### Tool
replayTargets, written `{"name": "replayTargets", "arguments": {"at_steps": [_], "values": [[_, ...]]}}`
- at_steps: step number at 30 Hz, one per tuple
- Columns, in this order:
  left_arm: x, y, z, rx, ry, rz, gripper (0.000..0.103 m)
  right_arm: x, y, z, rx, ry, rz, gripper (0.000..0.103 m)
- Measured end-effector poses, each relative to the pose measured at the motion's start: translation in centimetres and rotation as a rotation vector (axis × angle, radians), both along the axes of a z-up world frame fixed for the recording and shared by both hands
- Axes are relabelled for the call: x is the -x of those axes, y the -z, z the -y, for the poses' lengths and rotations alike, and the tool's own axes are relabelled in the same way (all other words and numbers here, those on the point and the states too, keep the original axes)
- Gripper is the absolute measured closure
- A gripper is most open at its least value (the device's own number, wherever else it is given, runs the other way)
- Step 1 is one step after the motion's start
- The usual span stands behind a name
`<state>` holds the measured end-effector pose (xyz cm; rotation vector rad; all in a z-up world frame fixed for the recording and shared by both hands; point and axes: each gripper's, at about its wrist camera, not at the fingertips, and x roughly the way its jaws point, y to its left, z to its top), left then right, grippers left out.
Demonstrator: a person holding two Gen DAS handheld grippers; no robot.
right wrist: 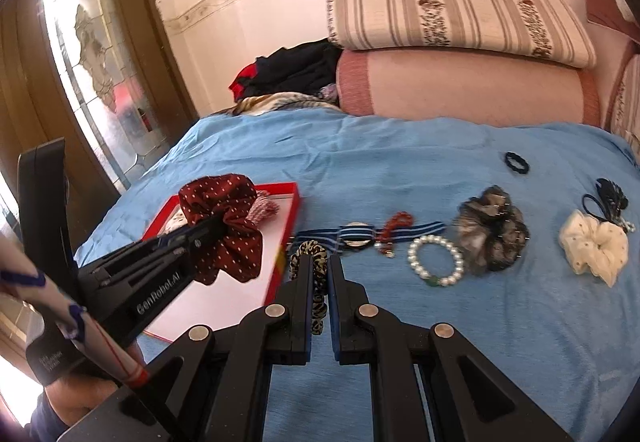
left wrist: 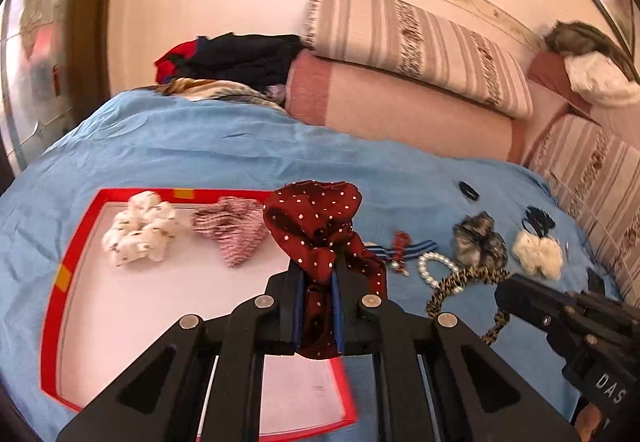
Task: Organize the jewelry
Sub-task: 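Carry the polka-dot scrunchie and leopard hair tie over the tray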
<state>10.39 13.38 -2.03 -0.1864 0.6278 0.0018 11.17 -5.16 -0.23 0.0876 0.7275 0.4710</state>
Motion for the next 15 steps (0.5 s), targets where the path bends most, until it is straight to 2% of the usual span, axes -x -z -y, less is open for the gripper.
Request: {"name": "replayTargets", "arguments": {"at_steps": [6,15], "values": [[0.1,0.1,-3.4,0.074,-0.059,-0.016,0.092,-0.3,0.1,-2.7,0.007,-0.041,-0.007,0.095],[-0.5,-0.3,-7.5,0.081,-0.148,-0.027,0.091,-1.5,0.0,-6.3,0.001,-0.097,-0.029,0.095]]}}
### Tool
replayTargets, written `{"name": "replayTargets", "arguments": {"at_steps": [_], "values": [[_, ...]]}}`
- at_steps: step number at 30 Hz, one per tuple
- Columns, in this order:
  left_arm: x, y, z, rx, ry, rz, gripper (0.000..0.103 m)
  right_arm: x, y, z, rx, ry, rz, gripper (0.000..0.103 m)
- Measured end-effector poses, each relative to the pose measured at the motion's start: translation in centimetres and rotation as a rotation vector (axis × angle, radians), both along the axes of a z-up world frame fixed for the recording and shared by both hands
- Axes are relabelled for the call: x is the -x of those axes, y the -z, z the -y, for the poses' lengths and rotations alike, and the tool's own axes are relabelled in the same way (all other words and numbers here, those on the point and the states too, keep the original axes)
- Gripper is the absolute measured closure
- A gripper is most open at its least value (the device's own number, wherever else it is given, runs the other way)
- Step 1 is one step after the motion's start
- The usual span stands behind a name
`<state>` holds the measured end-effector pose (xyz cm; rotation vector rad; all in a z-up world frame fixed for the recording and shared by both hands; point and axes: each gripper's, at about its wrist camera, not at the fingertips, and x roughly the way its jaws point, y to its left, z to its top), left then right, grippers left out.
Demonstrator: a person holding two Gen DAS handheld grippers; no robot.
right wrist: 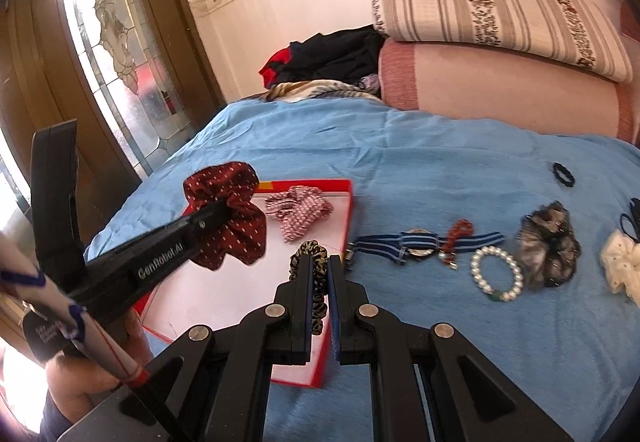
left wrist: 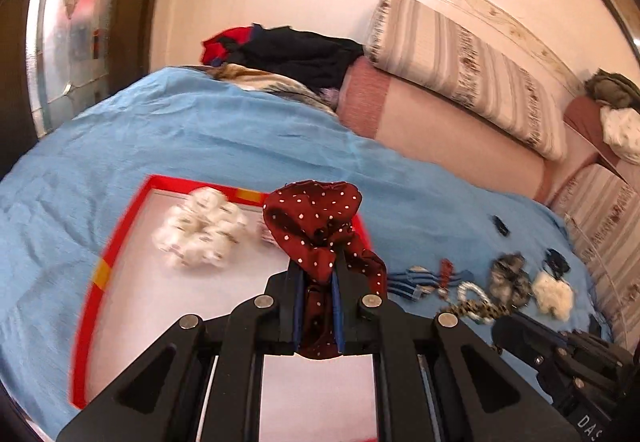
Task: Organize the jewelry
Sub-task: 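Carry the polka-dot scrunchie and leopard hair tie over the tray, then lower both items into the tray and open both grippers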
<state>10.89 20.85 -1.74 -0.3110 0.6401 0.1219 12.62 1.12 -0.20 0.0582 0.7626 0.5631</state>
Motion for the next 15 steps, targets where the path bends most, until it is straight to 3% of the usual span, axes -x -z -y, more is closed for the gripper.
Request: {"name": "replayTargets", "arguments": {"at_steps": [8,15], "values": [[-1.3,2.3,-8.0,0.068,-0.153,-0.125,0.091,-1.9,0.6,-4.6,-0.008,-0.069,-0.045,0.095],[-1.3,3.8,-9.5,0.067,-0.203,-0.186,0.091,-4.0,2.1,-8.6,-0.021,-0.112,-0.105,0.095]]}}
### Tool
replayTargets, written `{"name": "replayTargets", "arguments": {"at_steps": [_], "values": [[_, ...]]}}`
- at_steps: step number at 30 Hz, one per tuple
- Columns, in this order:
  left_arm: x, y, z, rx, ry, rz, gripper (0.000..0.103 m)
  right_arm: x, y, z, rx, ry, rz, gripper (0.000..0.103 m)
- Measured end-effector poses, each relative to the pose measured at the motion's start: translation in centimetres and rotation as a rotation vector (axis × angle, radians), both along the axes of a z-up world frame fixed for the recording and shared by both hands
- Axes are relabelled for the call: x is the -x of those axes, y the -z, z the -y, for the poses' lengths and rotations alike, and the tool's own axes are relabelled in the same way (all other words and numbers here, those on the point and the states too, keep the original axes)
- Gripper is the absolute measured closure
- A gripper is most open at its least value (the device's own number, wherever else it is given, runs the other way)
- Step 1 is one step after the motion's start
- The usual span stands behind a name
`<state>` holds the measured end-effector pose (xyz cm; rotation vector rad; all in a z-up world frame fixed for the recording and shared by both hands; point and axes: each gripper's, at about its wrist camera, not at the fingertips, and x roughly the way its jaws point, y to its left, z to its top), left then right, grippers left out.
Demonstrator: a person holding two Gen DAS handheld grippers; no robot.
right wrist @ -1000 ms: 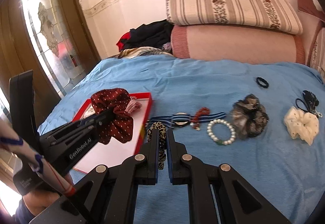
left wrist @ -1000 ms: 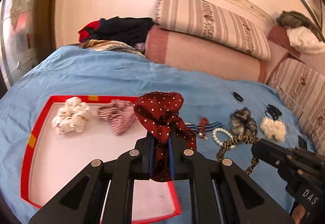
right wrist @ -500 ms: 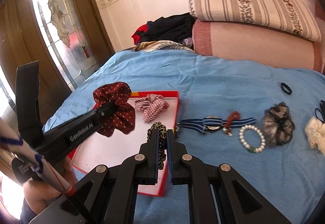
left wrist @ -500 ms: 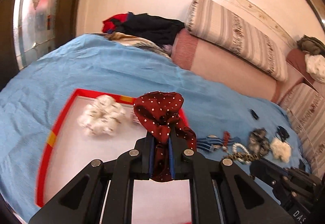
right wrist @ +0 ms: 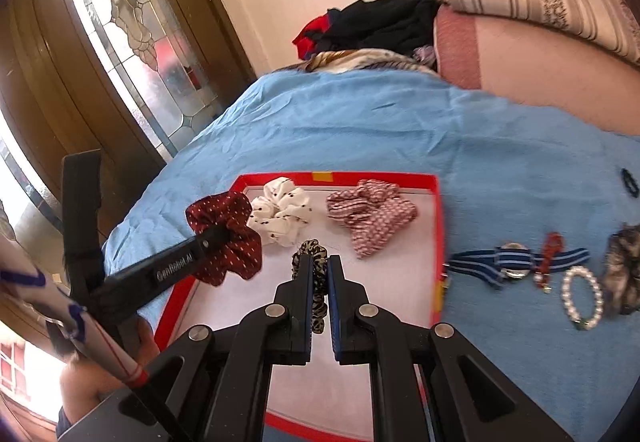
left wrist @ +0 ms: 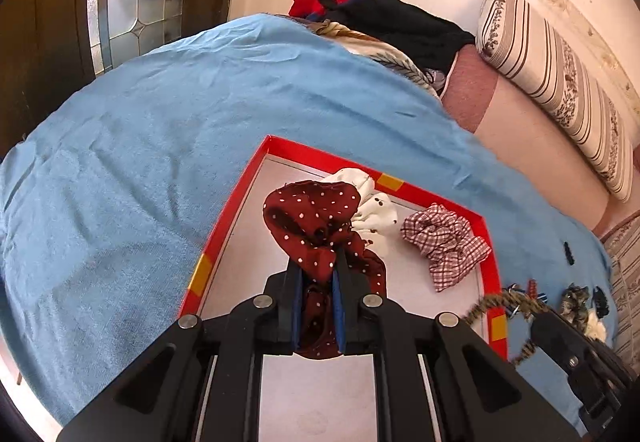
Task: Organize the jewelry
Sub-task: 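Lower both items into the tray and open both grippers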
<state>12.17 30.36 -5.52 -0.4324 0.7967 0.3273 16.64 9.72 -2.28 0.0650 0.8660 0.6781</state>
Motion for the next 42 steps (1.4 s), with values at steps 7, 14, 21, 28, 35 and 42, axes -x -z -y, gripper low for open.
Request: {"name": "replayTargets", "arguments": {"at_steps": [7,14,21,28,35,42], "values": [[-1.0,1.3,0.0,-0.007,-0.009,-0.056,0.091,-1.9,1.5,-2.3,0.013,-0.005,-0.047,0.095],[-1.4,1.9,-0.2,-0.024,-0.040,-0.086,0.091,-3.0,3.1,-3.7,0.046,-0.008,-0.066,0.095],[-1.6,2.5,-0.7,-0.022,-0.056,-0.106,0.091,-4.2,4.5,-4.1,0.063,0.014,-0.097,0.095],[-1.8,2.8,-0.6,-0.026,-0.065,-0.115,0.091,-5.3,5.7,-4.1,0.095,0.036,-0.114,0.095],[-1.9,2.7,-0.4,-0.037,-0.067,-0.112,0.090,-5.8,6.4,-3.9,0.101,0.038,-0.131,0.093],[-1.8,2.4,-0.4,-0.035,-0.069,-0.096,0.079,-5.6,6.3,-3.8,0.095,0.031,-0.143,0.091]]}}
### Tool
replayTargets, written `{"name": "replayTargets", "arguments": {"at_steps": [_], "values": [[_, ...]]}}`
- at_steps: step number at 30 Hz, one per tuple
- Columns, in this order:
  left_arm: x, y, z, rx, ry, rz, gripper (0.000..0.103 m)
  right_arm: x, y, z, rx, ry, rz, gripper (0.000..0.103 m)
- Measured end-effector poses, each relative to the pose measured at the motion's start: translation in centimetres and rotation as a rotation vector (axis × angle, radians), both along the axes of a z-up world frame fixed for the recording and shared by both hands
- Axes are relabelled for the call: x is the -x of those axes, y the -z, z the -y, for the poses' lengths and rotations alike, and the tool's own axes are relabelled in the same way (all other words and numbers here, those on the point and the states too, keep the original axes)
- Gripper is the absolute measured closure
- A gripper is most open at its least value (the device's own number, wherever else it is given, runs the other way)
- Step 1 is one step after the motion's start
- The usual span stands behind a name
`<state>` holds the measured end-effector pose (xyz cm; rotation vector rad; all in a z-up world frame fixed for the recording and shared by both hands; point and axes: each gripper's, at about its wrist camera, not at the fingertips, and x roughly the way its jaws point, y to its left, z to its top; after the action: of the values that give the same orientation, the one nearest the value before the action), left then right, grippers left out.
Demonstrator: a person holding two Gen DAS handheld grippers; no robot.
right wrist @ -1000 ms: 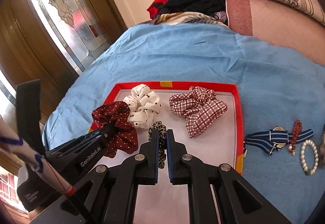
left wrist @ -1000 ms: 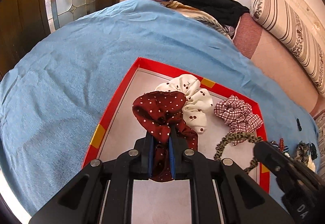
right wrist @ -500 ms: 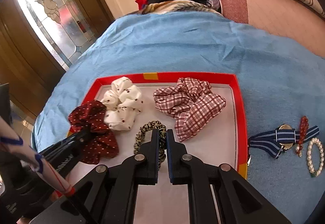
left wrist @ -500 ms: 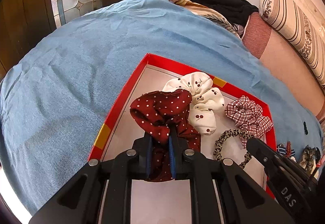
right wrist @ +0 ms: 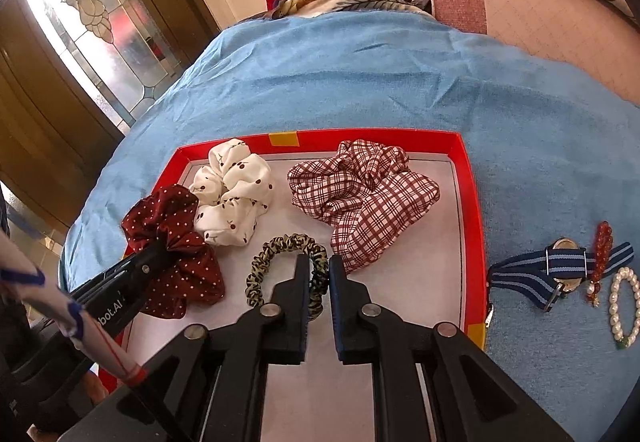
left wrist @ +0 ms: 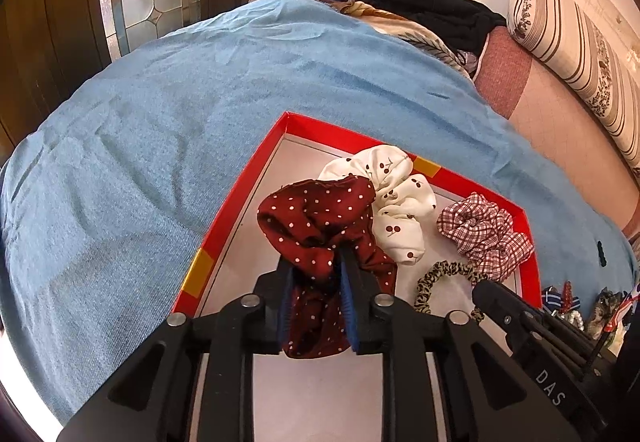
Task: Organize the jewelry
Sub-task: 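Lower both items into the tray and open both grippers, then move both open grippers back toward the bracelets and watch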
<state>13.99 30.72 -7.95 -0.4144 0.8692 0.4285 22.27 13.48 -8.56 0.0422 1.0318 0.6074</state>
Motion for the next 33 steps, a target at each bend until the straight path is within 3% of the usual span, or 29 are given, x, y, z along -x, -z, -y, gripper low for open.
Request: {"name": "replayTargets", "arguments": {"at_steps": [2,8,11,16,25,33], "values": [[0.0,-0.2,0.1,-0.007,-0.006,0.006,0.074,0.1,-0.2,0.3,-0.012,0.001,-0.011,0.082],[0.1,-1.0,0.4,-0.022,-0.011,0.036,0.071,0.9,-1.5,1.2,-0.032,0.002,0.017,0.082],[0.8,-2.0,0.5,-0.039,-0.027,0.088,0.061,1.5,-2.4,2.0,-0.052,0.007,0.028,0.082],[1.3,-3.3,1.3,-0.063,-0.026,0.163,0.060,2.7,-3.9,4.1,-0.083,0.008,0.046,0.082],[0.5,-3.9,6.4,-0.126,0.085,0.198,0.059,4.3,-5.0,11.0,-0.122,0.055,0.049,0.082],[1.1,-4.1,13.5,-0.154,0.272,0.198,0.058,5.0,-5.6,22.1,-0.125,0.178,0.084,0.082]]}}
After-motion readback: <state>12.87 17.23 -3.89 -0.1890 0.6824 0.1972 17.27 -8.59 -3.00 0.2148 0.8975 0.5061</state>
